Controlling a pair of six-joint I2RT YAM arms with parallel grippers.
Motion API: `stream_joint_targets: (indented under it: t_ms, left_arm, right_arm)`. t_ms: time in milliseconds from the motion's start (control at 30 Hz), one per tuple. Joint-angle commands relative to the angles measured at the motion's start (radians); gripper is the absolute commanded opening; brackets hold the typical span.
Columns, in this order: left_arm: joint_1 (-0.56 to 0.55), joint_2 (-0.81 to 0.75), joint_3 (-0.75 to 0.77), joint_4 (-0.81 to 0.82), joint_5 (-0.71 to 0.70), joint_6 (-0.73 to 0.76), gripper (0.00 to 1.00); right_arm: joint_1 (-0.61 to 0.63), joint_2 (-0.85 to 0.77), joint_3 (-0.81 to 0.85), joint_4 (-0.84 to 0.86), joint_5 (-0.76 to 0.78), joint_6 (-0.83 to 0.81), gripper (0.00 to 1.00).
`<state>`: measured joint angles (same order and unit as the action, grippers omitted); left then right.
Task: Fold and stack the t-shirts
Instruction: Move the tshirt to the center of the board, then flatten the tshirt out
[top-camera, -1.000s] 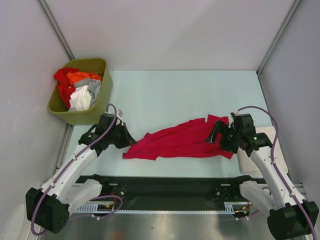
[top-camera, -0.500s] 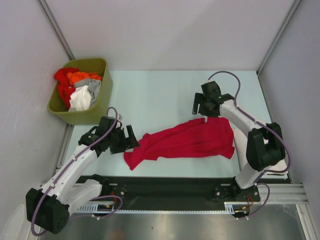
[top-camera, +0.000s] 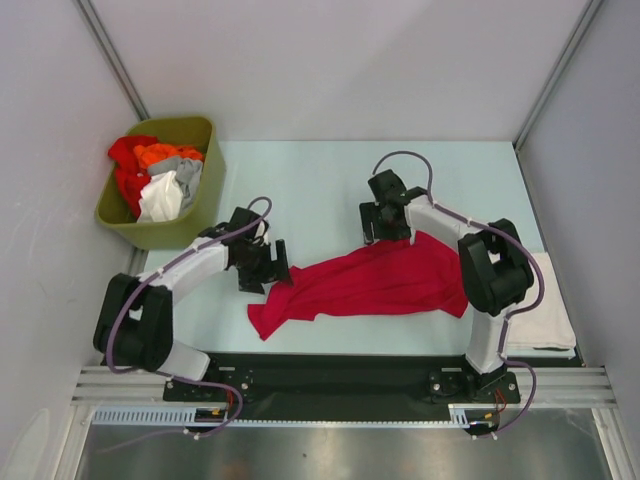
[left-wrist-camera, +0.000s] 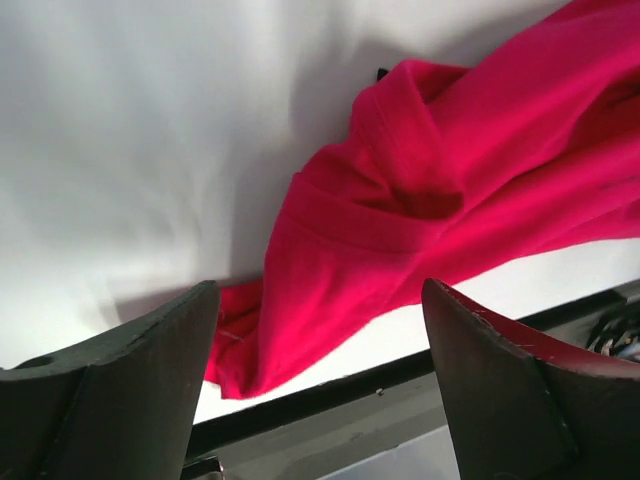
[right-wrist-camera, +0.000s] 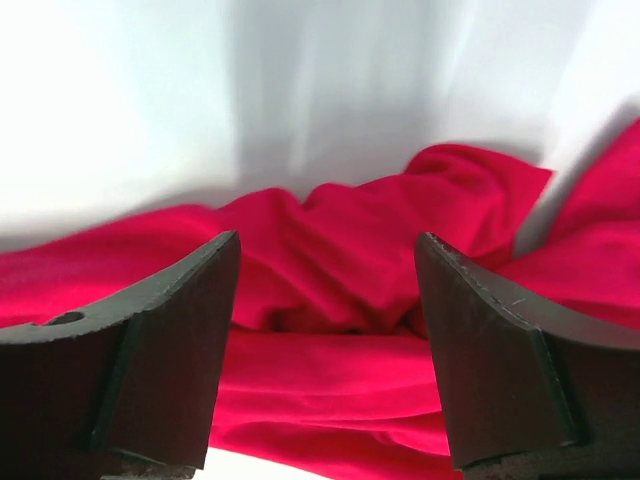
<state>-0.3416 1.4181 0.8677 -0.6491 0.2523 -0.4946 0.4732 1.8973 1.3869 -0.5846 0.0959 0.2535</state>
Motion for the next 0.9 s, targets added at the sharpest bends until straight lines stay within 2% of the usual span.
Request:
stream_joint_targets:
  t_ms: [0,67,300,433,467,500,533,567,600,633,667,700,800,867]
  left_arm:
    - [0.006,0.059,0.036,0.045,0.11,0.051,0.87]
    - [0.004,0.064,0.018,0.049,0.133,0.047,0.82]
    - [0.004,0.016,-0.035,0.062,0.163,0.033,0.8]
    - [0.003,0.024,-0.062,0.098,0.177,0.01,0.62]
    - [0.004,0.018,-0.067,0.101,0.173,0.008,0.53]
    - [0.004,0.016,-0.064,0.101,0.165,0.008,0.47]
    - [0.004,0.018,-0.055,0.097,0.154,0.01,0.38]
    - [0.006,0.022,-0.047,0.092,0.151,0.013,0.34]
    - [0.006,0.027,-0.039,0.091,0.151,0.021,0.27]
    - [0.007,0.031,-0.015,0.079,0.145,0.025,0.13]
    - [0.007,0.041,0.002,0.069,0.125,0.031,0.05]
    - [0.009,0.038,0.023,0.056,0.107,0.037,0.0]
    - [0.013,-0.007,0.132,0.002,0.006,0.059,0.0]
    - [0.03,-0.033,0.249,-0.047,-0.047,0.073,0.01]
  right_arm:
    - [0.019,0.008,0.017,-0.017,-0.018,-0.04,0.73]
    - [0.021,0.019,0.018,-0.026,-0.024,-0.042,0.7]
    - [0.022,0.026,-0.019,-0.006,-0.006,-0.036,0.69]
    - [0.027,0.045,-0.035,0.028,0.033,-0.046,0.61]
    - [0.033,0.046,-0.04,0.043,0.054,-0.051,0.6]
    - [0.044,0.054,-0.037,0.049,0.109,-0.056,0.5]
    - [0.048,0.055,-0.037,0.055,0.131,-0.057,0.47]
    - [0.048,0.057,-0.035,0.066,0.146,-0.054,0.31]
    - [0.048,0.054,-0.028,0.072,0.174,-0.05,0.23]
    - [0.05,0.051,-0.023,0.078,0.185,-0.048,0.14]
    - [0.05,0.046,-0.016,0.092,0.209,-0.039,0.03]
    - [0.053,0.037,0.001,0.103,0.22,-0.034,0.0]
    - [0.053,0.026,0.052,0.146,0.237,-0.01,0.0]
    - [0.054,0.04,0.154,0.16,0.216,0.019,0.0]
